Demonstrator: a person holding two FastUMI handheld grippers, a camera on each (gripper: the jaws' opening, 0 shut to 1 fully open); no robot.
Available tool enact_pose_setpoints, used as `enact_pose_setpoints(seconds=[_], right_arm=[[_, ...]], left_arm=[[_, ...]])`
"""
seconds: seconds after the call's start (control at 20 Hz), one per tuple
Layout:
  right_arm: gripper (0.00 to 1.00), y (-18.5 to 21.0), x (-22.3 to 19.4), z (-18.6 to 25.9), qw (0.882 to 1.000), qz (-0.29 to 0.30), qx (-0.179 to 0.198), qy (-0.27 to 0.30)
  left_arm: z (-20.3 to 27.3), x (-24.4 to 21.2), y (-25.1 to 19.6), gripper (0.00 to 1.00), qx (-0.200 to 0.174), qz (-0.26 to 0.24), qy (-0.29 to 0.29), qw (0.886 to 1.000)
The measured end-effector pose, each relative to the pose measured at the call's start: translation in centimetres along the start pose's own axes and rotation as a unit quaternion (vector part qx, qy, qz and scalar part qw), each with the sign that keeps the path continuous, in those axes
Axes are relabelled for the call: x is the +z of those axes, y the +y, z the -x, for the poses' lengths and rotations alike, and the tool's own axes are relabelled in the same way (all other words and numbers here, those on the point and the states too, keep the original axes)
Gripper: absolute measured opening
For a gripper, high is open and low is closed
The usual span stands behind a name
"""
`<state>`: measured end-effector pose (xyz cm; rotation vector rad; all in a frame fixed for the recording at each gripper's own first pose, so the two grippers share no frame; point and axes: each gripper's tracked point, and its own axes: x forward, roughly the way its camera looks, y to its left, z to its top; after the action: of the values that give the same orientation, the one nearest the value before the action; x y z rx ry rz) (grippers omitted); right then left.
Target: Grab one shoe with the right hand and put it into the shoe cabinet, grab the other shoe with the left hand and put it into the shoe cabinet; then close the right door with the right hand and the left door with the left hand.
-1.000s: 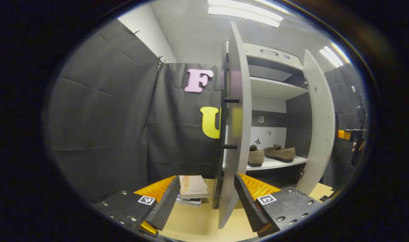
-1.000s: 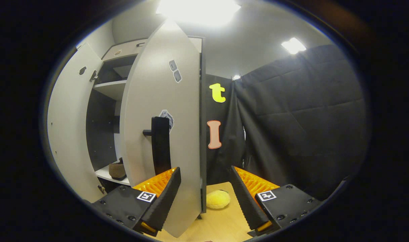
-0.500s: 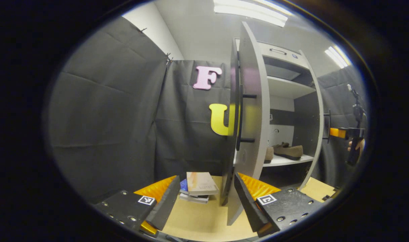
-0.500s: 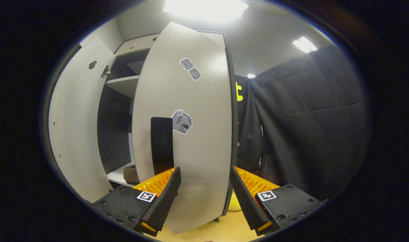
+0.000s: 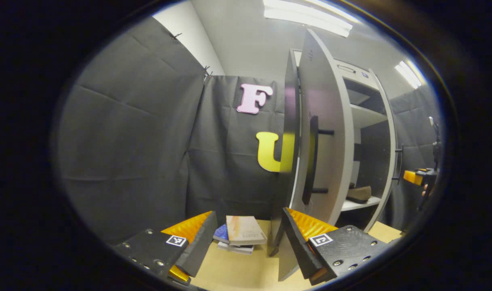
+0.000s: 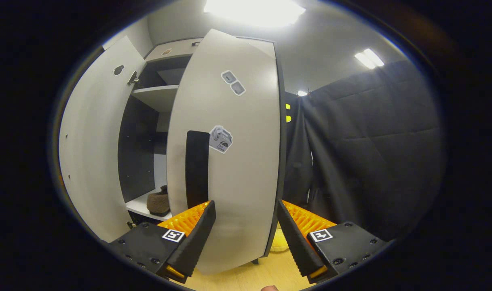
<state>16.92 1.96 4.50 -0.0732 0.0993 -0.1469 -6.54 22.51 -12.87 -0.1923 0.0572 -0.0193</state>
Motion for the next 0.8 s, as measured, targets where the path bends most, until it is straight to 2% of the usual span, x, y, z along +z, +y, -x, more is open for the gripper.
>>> enact_pose_setpoints(seconds=[0.15,0.2,0.25,0.3,0.35,0.4,0.45,0.5,0.55,0.8], right_arm=[[0.96,-0.6,-0.5,1.9,1.000,0.001,-0.011,0.002],[0.96,-0.7,-0.9,2.4,1.000,-0.003,-0.011,0.003],[0.94,-0.8,-1.3,2.9,1.000,-0.005,-0.010,0.005],[0.96,-1.0,-1.7,3.2,1.000,-0.004,-0.008,0.008],[0.96,-1.5,-2.1,3.4,1.000,0.000,-0.008,0.011],[0.96,-2.0,-2.4,3.5,1.000,0.003,-0.009,0.014],[0.96,-2.6,-2.6,3.7,1.000,0.003,-0.008,0.016],[0.94,-3.0,-2.7,3.8,1.000,0.001,-0.005,0.017],[0.96,-3.5,-2.8,3.8,1.000,-0.001,-0.002,0.015],[0.96,-5.8,-3.8,3.5,0.999,-0.018,0.015,0.024]], left_arm=[[-2.4,2.0,0.0,0.98,-0.010,-0.006,-0.012,1.000],[-3.2,2.6,-0.1,0.93,-0.012,-0.011,-0.017,1.000],[-3.5,3.3,-0.4,0.98,-0.012,-0.014,-0.022,1.000],[-3.8,3.8,-0.8,0.98,-0.012,-0.015,-0.030,0.999],[-3.9,4.2,-1.4,0.93,-0.016,-0.013,-0.036,0.999],[-3.8,4.3,-2.6,0.98,-0.024,-0.009,-0.042,0.999],[-3.5,4.5,-3.1,0.93,-0.013,-0.016,-0.047,0.999],[-3.6,4.6,-3.1,0.96,-0.008,-0.028,-0.052,0.998],[-3.3,4.8,-3.1,0.92,0.000,-0.033,-0.053,0.998],[-3.2,5.0,-3.9,0.92,0.017,-0.028,-0.056,0.998]])
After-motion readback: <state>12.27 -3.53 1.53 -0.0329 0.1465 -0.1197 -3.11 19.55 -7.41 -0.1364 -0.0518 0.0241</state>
